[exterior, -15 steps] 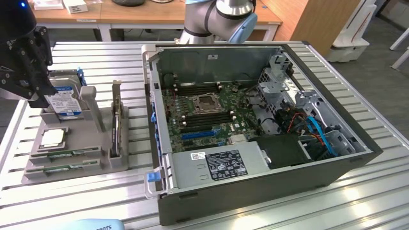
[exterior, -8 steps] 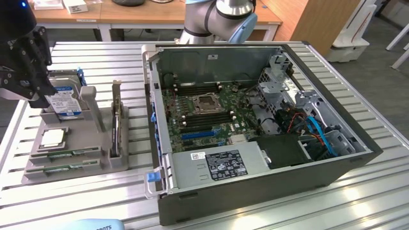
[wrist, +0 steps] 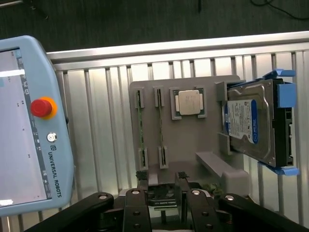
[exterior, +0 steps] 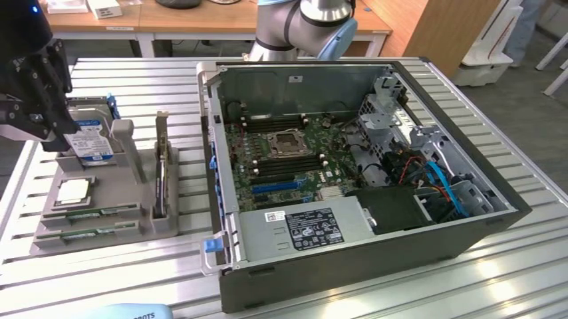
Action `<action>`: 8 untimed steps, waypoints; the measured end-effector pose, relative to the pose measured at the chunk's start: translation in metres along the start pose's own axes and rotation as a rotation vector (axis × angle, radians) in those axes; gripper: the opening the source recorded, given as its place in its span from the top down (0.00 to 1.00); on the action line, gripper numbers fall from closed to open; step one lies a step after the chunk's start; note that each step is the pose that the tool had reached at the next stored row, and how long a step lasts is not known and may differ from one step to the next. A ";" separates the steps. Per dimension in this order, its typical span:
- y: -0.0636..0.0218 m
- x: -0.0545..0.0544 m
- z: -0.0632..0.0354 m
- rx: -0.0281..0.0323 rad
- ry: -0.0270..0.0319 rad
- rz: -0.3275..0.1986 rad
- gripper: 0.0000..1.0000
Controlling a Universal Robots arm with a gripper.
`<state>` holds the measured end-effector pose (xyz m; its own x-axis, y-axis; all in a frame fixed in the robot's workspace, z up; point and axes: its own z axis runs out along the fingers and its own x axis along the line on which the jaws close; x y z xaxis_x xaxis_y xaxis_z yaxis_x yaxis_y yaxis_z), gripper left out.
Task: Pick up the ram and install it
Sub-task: 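Pick up the ram and move it above insertion slot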
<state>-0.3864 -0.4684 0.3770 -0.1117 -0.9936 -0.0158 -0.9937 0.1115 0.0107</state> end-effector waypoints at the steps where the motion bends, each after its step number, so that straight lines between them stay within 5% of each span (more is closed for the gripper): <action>1: 0.0000 0.000 0.0014 0.0000 0.0000 -0.002 0.65; 8: -0.0002 0.000 0.0133 -0.0003 0.0002 -0.016 0.65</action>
<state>-0.3864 -0.4684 0.3636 -0.0960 -0.9953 -0.0158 -0.9953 0.0958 0.0107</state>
